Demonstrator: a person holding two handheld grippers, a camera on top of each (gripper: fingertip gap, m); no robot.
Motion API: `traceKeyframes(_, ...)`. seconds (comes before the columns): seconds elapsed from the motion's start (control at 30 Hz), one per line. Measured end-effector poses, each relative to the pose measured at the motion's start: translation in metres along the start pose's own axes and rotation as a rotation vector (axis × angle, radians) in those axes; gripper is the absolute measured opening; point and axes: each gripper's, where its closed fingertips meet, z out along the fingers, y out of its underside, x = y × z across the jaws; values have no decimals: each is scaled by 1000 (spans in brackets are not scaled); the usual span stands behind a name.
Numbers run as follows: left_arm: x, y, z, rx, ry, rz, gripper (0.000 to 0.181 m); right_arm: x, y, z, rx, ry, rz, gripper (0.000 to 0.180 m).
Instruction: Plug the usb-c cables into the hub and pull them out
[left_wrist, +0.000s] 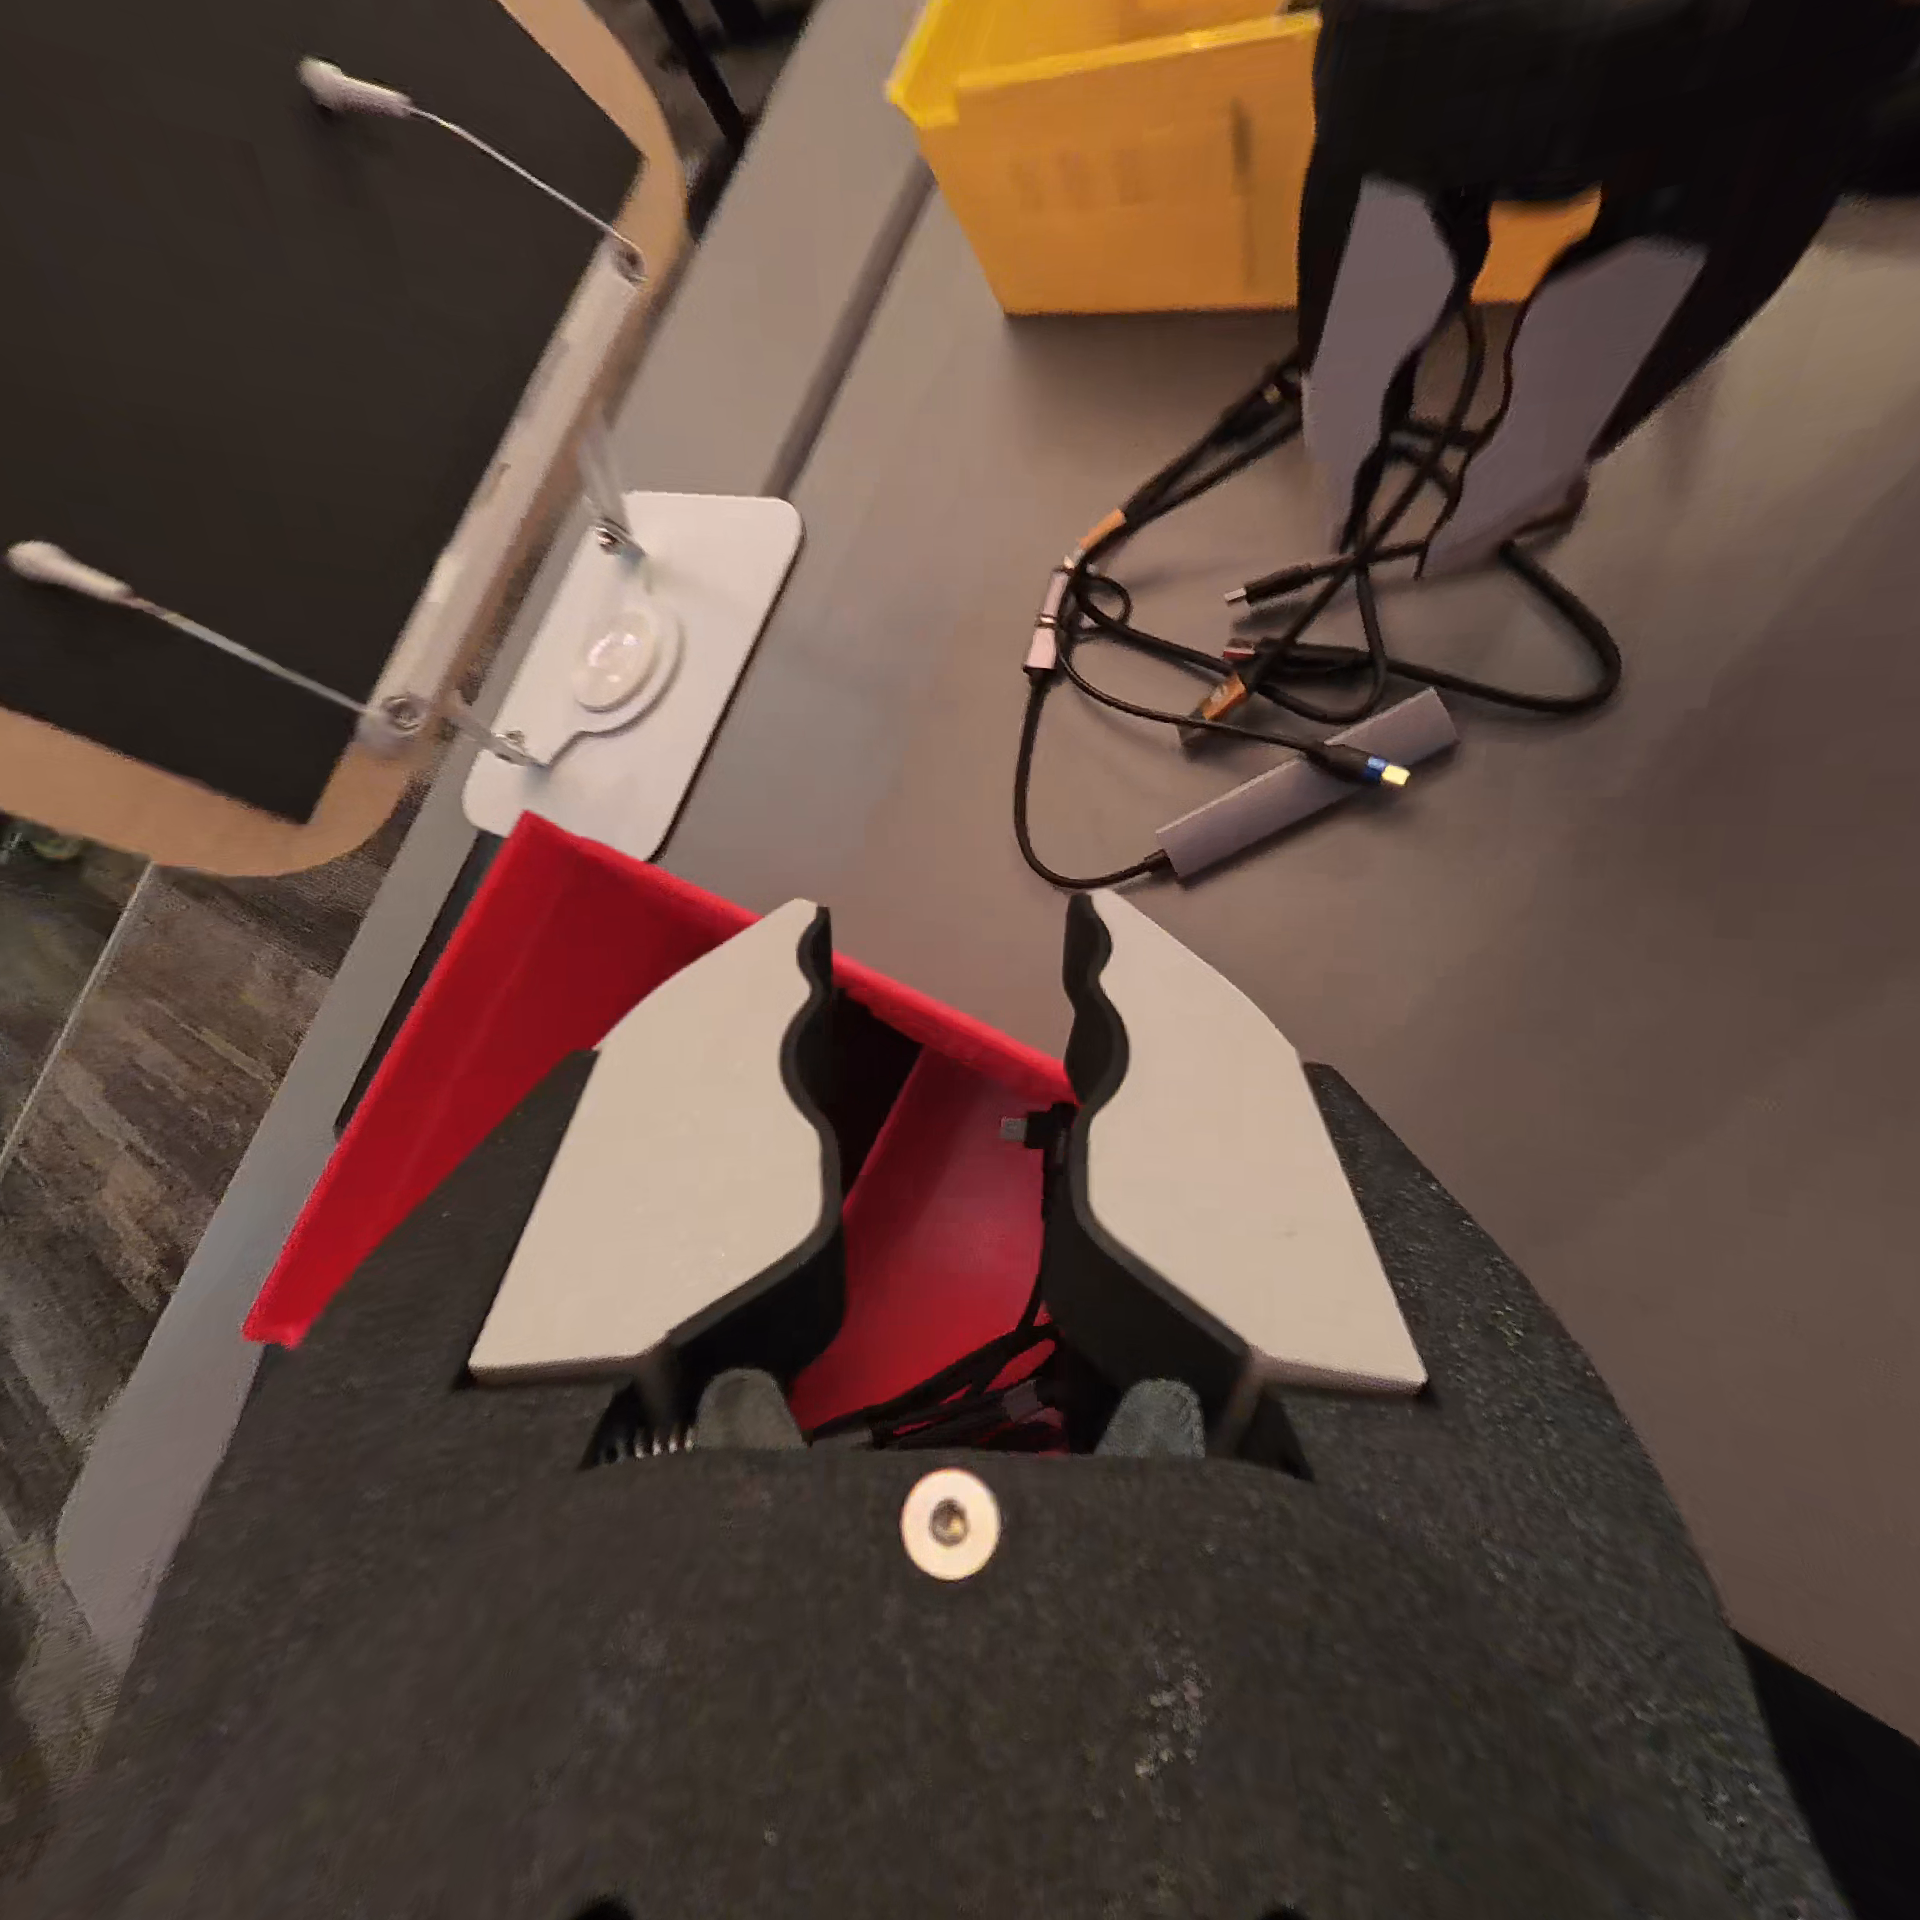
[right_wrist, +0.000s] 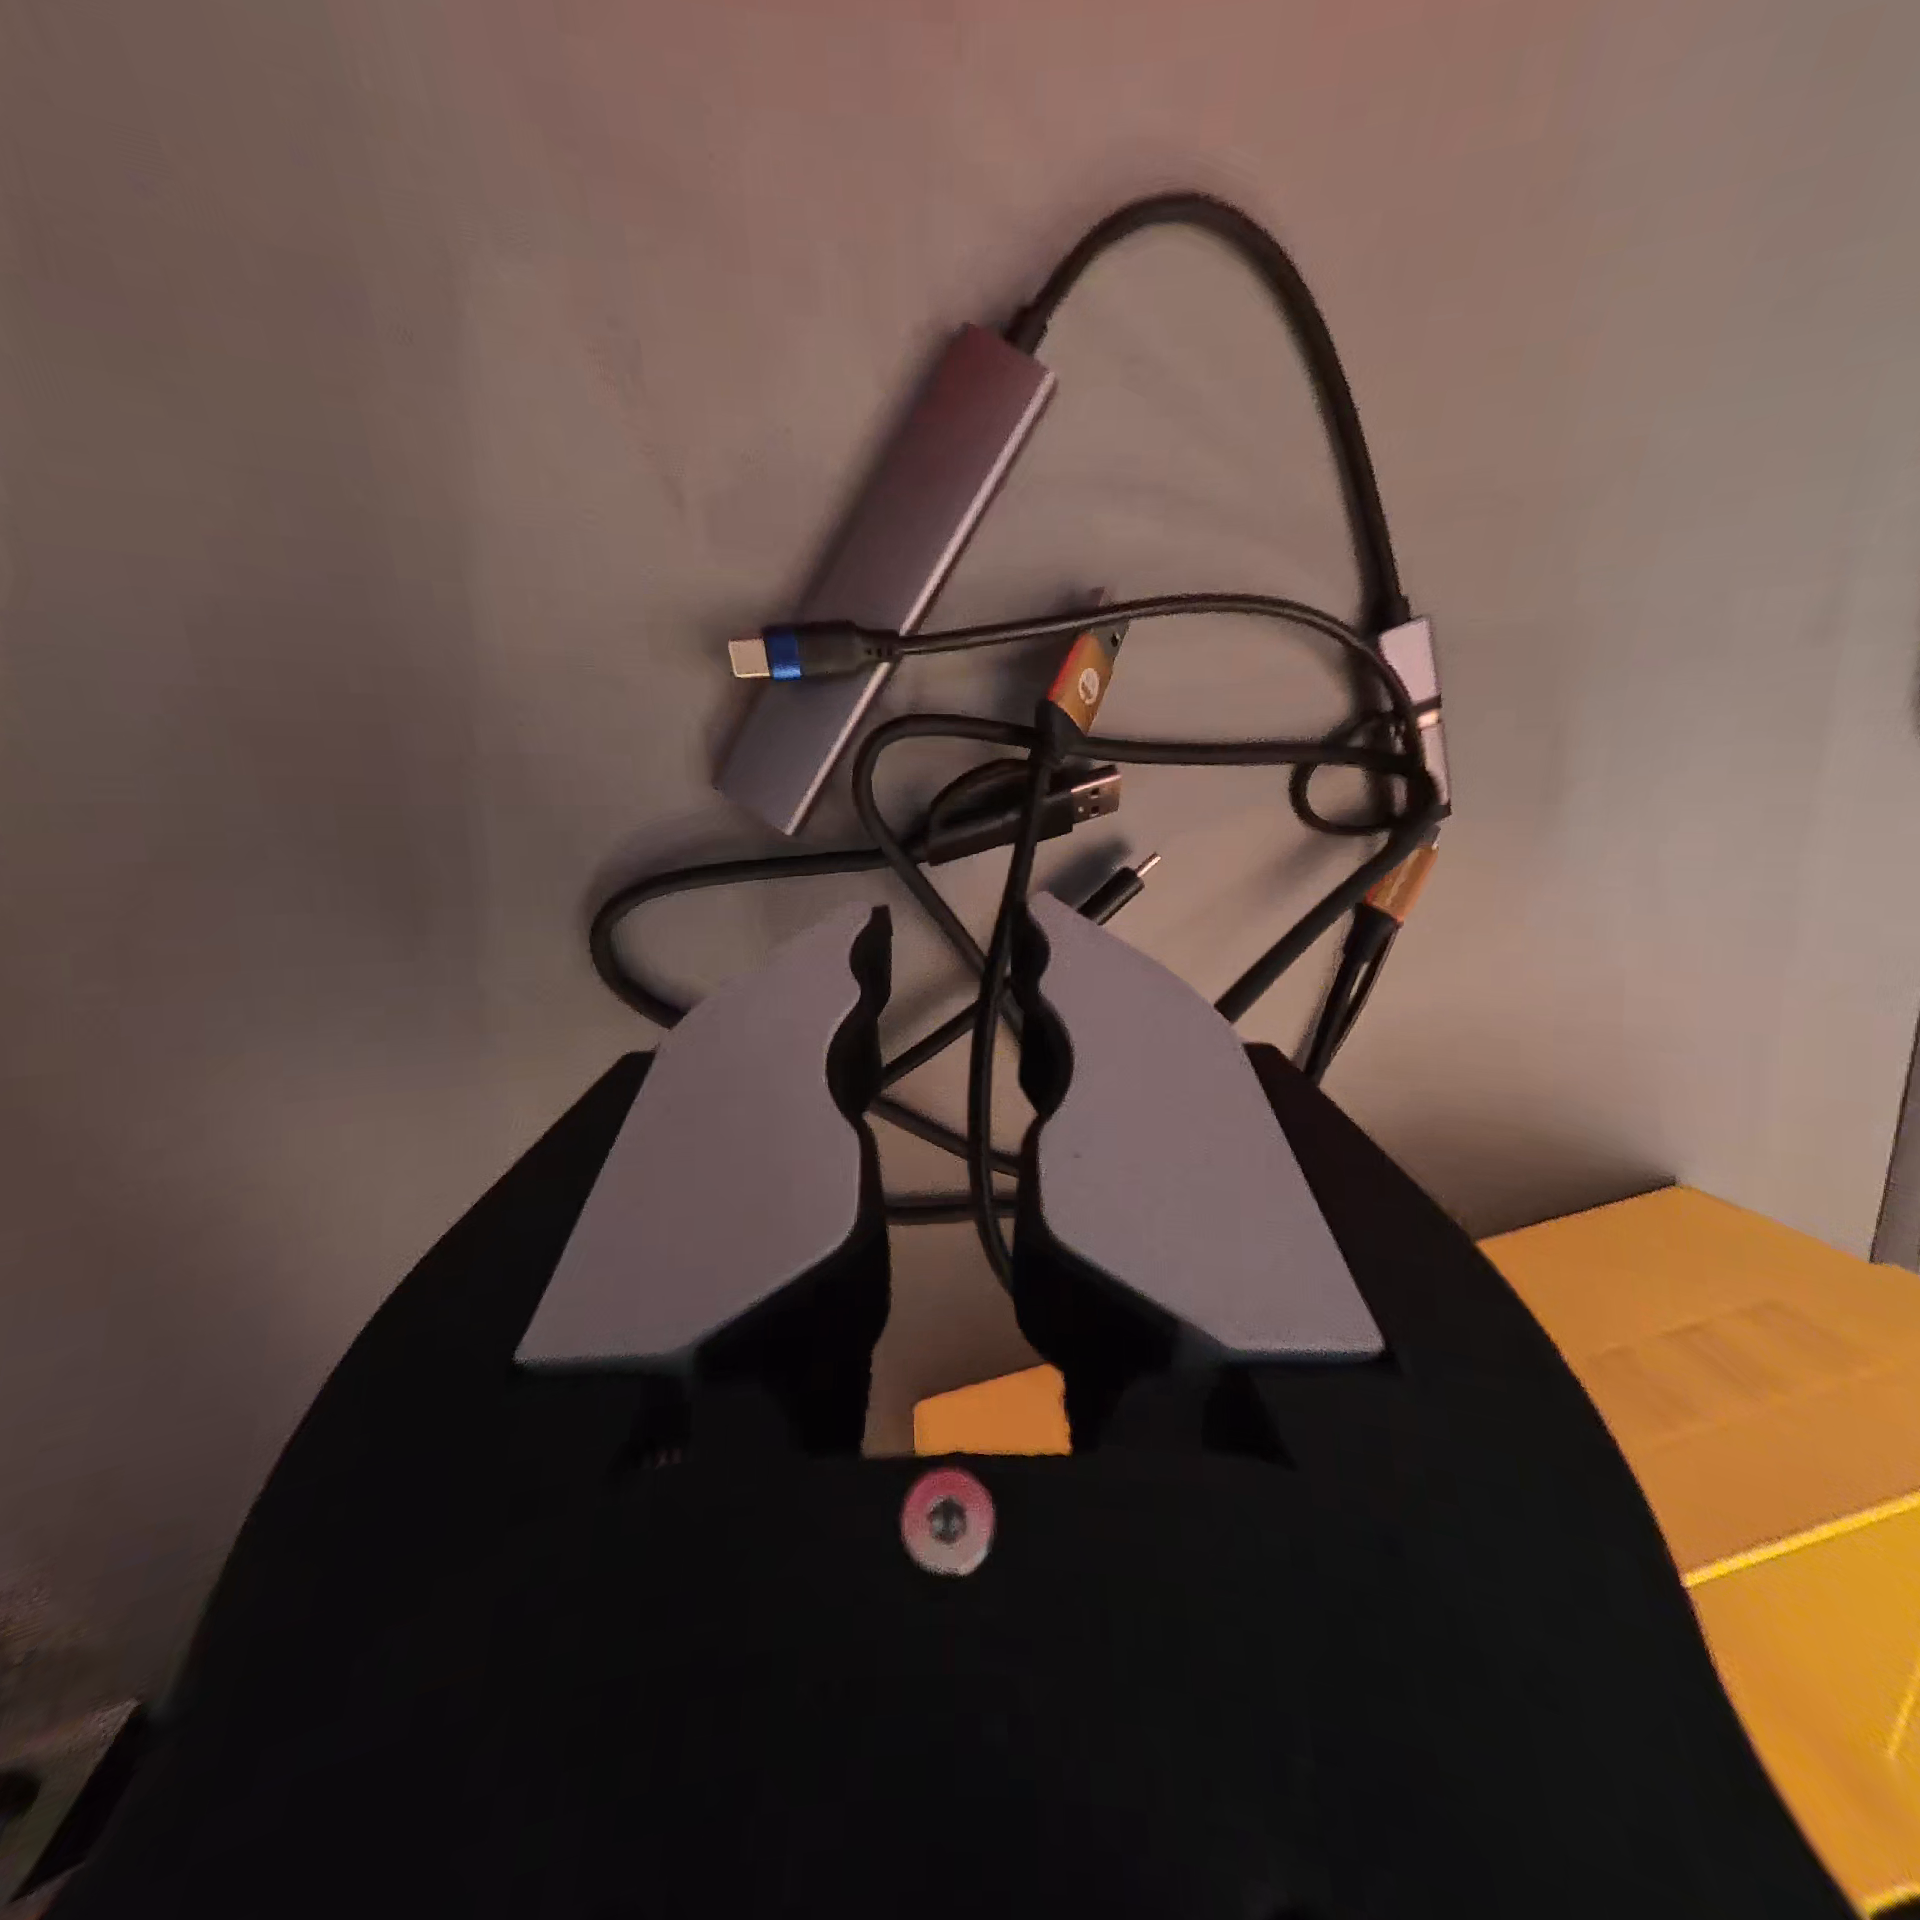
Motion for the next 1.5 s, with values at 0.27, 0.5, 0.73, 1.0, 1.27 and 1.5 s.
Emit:
traceKeyframes(0.27,-22,-15,-40,163,-92,-47,42,7,6,12,-145,163,-77,14)
traceKeyframes(0.5,-35,-70,-63,342,-110,-53,41,30,12,20,-268,392,-141,29)
traceKeyframes(0.73,-33,-99,-67,466,-109,-63,40,36,23,23,-297,354,-132,6)
traceKeyframes(1.0,-7,-87,-25,378,78,-70,35,41,-23,-59,154,323,-158,6)
traceKeyframes(1.27,51,-99,18,356,530,-214,34,39,-52,-126,434,640,-512,6)
traceKeyframes(1.5,48,-102,34,332,549,-350,42,43,-67,-142,480,1019,-746,6)
